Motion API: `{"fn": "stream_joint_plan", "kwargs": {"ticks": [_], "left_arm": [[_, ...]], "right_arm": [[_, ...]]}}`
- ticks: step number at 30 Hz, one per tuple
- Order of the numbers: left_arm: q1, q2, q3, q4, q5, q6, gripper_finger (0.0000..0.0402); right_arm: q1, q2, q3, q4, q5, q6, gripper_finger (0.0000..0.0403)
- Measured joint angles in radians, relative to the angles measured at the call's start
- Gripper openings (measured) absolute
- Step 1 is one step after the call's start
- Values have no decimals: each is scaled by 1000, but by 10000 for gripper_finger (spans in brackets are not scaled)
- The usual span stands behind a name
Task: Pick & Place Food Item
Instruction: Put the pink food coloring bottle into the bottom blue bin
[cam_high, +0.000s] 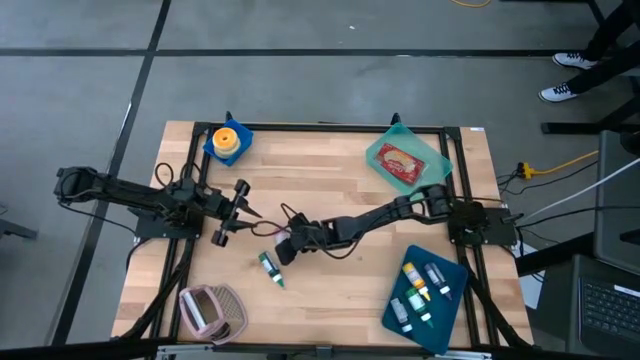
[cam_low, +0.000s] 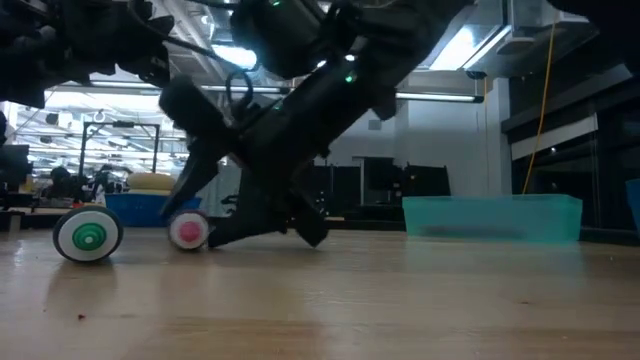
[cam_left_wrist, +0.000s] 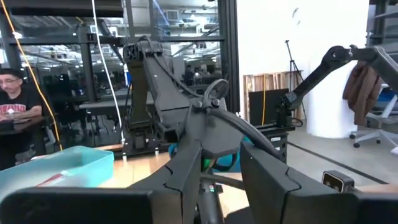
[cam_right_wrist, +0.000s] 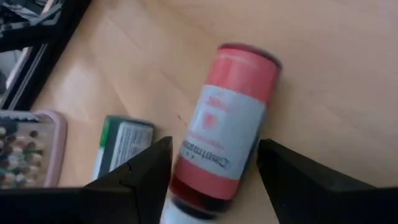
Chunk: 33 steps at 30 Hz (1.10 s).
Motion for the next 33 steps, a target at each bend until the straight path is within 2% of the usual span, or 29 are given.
{"fn": "stream_joint_plan", "kwargs": {"ticks": [3,6,12,16,22,27,33], "left_arm": [[0,0,0,1,1,-1,109],[0,0,0,0,2,-2,111],[0,0,0,-15,31,-10,107],[0,0,0,-20,37,-10,107],[0,0,0,-26,39,-10,109],[0,0,0,-41,39,-9,105],[0,0,0,-42,39,-9,108]], "right_arm": [[-11,47,59,-3,-20,0,228],[-19,93,136,-53,-29,-23,205],[-20,116,224,-126,-2,-124,87],[-20,113,239,-153,-9,-159,85],[-16,94,269,-346,21,-158,85],[13,32,264,-607,129,-145,85],[88,-97,263,-978,262,-9,85]]}}
